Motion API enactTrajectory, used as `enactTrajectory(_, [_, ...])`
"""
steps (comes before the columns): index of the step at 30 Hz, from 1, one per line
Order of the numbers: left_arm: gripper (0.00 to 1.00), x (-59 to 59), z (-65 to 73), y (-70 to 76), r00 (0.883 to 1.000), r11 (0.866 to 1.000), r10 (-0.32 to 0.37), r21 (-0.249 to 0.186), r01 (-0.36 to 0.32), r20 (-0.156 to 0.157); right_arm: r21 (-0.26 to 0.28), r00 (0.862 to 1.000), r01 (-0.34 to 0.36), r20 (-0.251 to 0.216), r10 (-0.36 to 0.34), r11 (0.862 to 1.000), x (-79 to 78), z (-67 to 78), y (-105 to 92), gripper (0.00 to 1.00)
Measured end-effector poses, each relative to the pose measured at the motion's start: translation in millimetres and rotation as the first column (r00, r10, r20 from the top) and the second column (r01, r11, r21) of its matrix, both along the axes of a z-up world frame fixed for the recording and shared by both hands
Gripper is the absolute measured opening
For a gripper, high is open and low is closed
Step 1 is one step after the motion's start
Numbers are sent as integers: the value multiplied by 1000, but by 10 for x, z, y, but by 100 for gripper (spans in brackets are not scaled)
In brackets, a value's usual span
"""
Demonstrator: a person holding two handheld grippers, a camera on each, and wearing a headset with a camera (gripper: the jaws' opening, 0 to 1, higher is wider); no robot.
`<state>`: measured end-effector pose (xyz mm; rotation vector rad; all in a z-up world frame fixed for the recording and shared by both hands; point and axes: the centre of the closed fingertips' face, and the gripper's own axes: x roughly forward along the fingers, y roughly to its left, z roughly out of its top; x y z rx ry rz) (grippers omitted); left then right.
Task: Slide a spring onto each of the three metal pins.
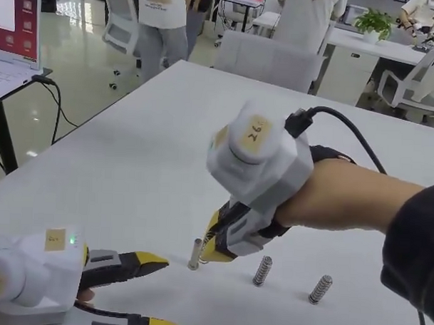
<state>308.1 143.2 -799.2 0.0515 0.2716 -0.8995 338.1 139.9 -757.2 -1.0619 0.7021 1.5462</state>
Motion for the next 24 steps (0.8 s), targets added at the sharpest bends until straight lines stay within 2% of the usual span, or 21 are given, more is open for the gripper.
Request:
enactTrajectory(6, [52, 7, 2, 16, 1000, 1000, 6, -4, -6, 2, 0, 1000, 10, 13, -10, 1000, 120, -6, 42, 8])
enactTrajectory(12, [53, 20, 4, 42, 1000, 1000, 15, -7, -15, 5, -1, 999, 24, 46, -24, 1000, 268, -37, 89, 8])
enactTrajectory(24, [55, 61, 12, 123, 999, 999, 44, -12, -44, 11, -8, 998, 30, 58, -29, 1000, 381, -89, 135, 8])
